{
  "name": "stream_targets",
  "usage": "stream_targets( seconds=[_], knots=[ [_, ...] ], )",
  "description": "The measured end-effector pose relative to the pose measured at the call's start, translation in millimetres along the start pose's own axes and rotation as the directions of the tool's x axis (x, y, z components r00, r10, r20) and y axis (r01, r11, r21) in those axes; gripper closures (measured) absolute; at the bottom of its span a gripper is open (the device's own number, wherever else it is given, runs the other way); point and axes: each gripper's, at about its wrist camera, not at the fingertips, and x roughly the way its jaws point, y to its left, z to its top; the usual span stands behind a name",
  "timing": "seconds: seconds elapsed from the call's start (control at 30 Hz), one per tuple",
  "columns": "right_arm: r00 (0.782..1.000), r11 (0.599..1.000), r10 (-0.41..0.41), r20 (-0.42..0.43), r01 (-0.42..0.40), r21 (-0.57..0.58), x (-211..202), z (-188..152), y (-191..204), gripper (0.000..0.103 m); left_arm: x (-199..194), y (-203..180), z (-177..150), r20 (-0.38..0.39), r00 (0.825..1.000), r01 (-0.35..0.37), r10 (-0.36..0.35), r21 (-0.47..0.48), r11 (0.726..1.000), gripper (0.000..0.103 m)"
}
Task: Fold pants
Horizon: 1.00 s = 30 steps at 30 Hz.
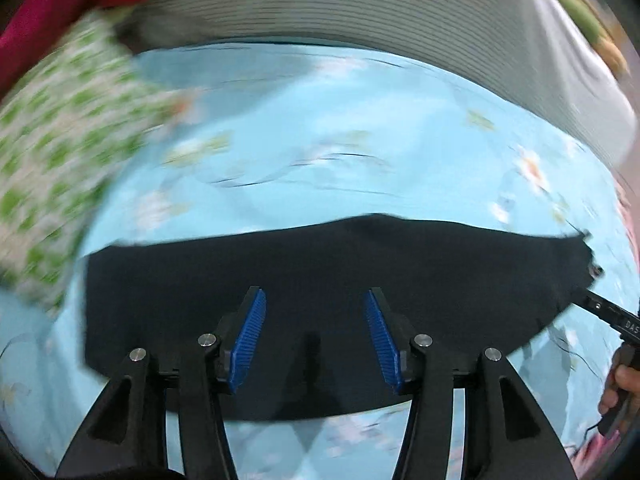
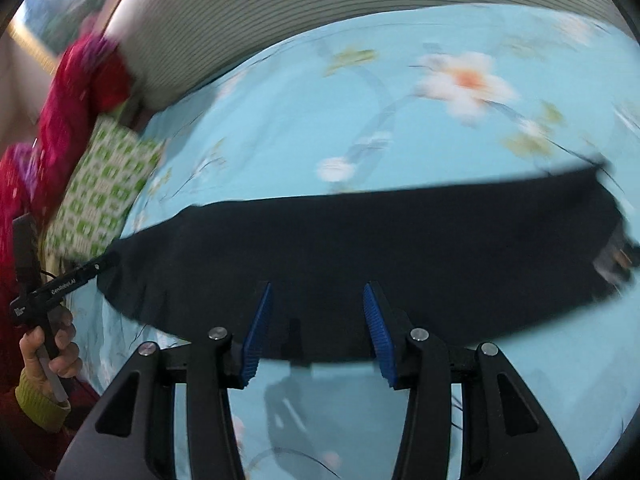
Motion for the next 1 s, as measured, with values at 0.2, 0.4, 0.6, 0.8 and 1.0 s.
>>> stream_targets(
  seconds=[0.2,0.4,0.6,0.8,1.0],
  knots=[
    [0.993,0.978,-0.085,0.084,0.067,0.195,-43.1,-23.8,-64.3,0.045,30.9,-94.2,21.7,-0.084,0.988,0.147,-0.132,0.206,0.967,0.044],
    [0.981,0.926,-0.132,0.139,0.071,0.371,-64.2,-34.8,-118.0,0.045,59.3,-181.0,37.3,-0.185,0.963,0.252,-0.198,0.348,0.903,0.043],
    [0.980,0.892,-0.120,0.160,0.036,0.450,-59.1,-28.9,-147.9,0.045,81.3,-248.3,50.7,-0.267,0.935,0.333,-0.235,0.422,0.843,0.041],
    [0.980,0.858,-0.072,0.188,-0.035,0.513,-53.1,-26.5,-163.8,0.045,108.5,-300.4,60.2,-0.351,0.904,0.395,-0.245,0.460,0.795,0.041],
    [0.972,0.824,-0.025,0.232,-0.112,0.556,-49.0,-24.7,-176.0,0.046,131.8,-343.0,64.7,-0.410,0.880,0.432,-0.239,0.484,0.761,0.041]
  ],
)
